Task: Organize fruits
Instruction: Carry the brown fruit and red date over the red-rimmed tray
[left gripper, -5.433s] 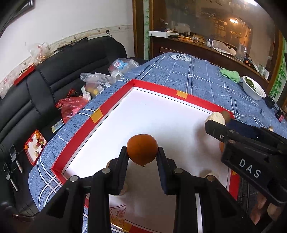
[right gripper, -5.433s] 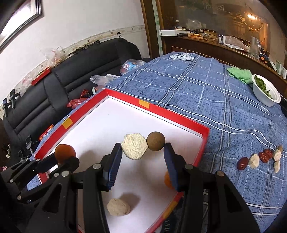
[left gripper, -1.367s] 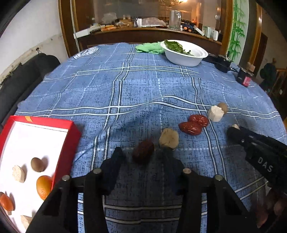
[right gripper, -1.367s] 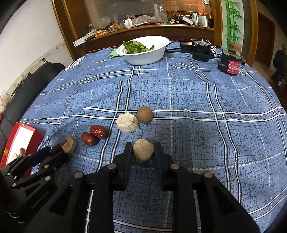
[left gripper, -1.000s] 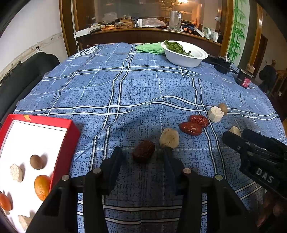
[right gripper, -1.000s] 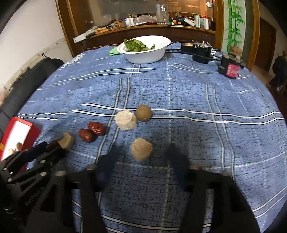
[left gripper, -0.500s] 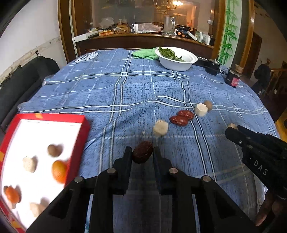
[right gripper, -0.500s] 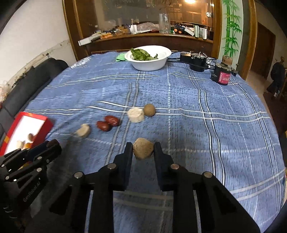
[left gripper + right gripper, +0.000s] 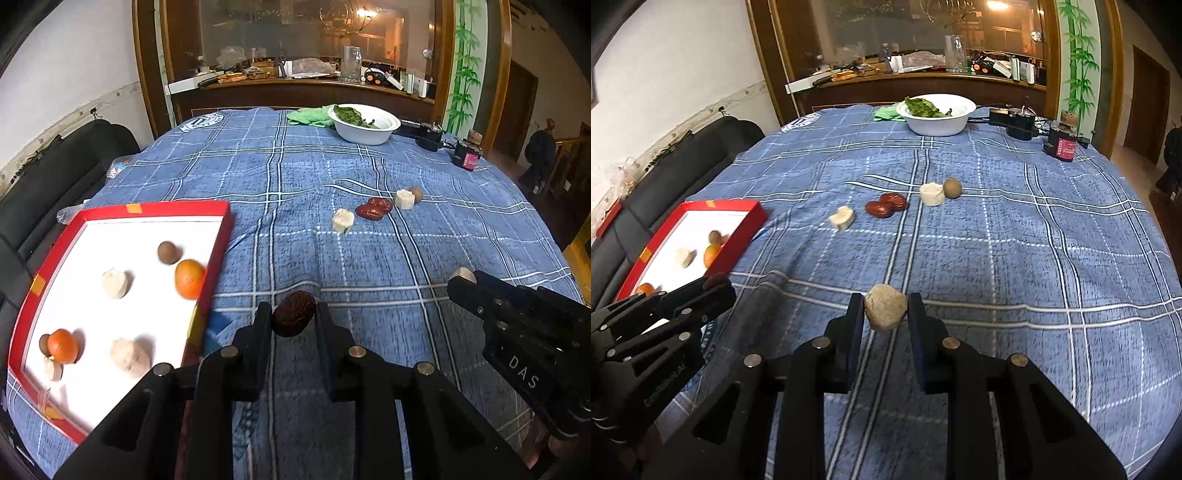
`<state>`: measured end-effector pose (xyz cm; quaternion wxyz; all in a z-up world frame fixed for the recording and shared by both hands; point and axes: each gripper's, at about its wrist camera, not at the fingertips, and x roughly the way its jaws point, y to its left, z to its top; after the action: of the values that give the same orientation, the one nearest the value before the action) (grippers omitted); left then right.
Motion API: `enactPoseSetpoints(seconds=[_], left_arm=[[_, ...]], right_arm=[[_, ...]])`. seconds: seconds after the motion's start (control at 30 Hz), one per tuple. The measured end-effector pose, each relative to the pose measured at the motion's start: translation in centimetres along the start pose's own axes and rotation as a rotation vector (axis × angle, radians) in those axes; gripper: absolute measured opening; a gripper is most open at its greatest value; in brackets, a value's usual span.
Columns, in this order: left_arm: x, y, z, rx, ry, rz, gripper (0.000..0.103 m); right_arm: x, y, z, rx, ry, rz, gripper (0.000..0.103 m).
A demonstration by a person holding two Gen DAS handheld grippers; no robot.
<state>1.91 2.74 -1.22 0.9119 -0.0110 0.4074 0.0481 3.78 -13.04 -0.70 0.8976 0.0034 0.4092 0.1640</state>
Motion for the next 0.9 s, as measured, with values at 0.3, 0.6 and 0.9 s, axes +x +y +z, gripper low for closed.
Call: enactPoseSetpoints(seconds=[0.3,0.6,0.9], left_arm=[[-1.3,1.2,-0.9,-0.018,-0.006,0.003,0.022],[-2.6,3.0,-1.3,-0.045,-0.018,0.005,0.022],[-3.1,4.3,-1.7,-0.067,-0.023,0.018,0.022]], right_arm=[[-1.4,1.9,-0.6,-0.027,-0.012,0.023,0.026],[-2.6,4.6,-0.5,-0.064,-0.038,0.068,0.026],[-3.7,6.4,-0.6,-0.089,-0.06,0.105,0.026]])
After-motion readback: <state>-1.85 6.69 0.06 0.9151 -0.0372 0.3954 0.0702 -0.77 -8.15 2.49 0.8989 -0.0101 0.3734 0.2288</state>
